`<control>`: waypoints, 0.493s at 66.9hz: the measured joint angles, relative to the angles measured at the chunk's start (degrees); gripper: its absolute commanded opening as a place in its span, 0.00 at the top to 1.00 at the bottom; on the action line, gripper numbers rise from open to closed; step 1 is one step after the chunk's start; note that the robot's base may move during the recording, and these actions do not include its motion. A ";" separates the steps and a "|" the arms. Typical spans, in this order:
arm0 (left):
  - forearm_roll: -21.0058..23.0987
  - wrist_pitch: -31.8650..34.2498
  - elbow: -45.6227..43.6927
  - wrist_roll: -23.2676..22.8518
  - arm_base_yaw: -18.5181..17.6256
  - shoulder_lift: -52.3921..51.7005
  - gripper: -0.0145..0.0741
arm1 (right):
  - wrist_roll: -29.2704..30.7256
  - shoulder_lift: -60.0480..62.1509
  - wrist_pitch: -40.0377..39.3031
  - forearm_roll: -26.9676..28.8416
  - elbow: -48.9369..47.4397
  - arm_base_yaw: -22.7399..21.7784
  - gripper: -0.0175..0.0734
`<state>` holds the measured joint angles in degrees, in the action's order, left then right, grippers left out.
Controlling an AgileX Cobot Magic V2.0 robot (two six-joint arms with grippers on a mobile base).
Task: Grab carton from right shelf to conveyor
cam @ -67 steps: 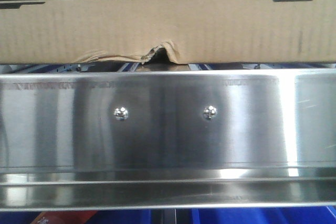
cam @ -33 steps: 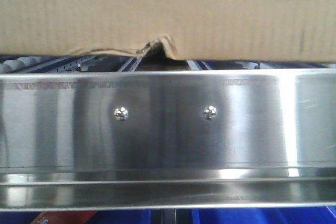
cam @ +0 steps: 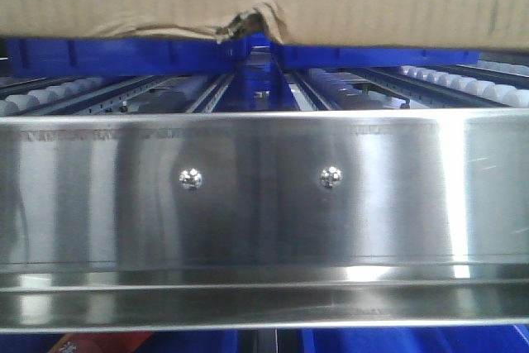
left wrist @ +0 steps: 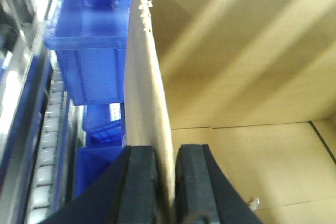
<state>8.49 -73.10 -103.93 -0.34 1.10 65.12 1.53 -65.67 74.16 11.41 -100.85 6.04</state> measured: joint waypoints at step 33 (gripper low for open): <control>1.29 -0.20 2.82 -1.09 0.00 -7.47 0.86 | -0.46 9.52 0.22 -0.99 4.43 0.00 0.89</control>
<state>9.78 -73.30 -101.11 -1.43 1.10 57.65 1.07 -56.15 74.38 10.42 -96.42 6.04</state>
